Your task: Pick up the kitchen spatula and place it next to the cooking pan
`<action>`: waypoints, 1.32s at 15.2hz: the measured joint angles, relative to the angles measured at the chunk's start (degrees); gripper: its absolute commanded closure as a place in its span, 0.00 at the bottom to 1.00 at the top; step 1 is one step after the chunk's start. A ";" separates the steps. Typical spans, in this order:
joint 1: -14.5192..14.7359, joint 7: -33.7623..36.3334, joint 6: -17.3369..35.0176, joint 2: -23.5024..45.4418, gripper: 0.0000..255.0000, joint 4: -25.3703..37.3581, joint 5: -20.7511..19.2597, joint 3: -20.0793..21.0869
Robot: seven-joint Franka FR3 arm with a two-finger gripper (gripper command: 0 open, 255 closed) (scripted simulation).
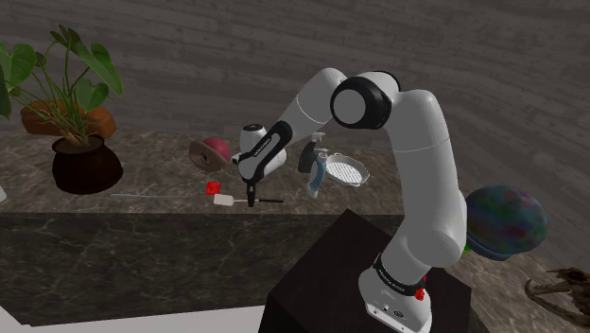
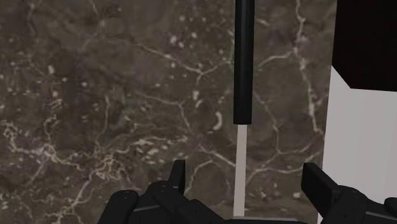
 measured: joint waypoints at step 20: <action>0.17 -0.01 -2.98 -4.16 1.00 -1.16 -0.10 -0.11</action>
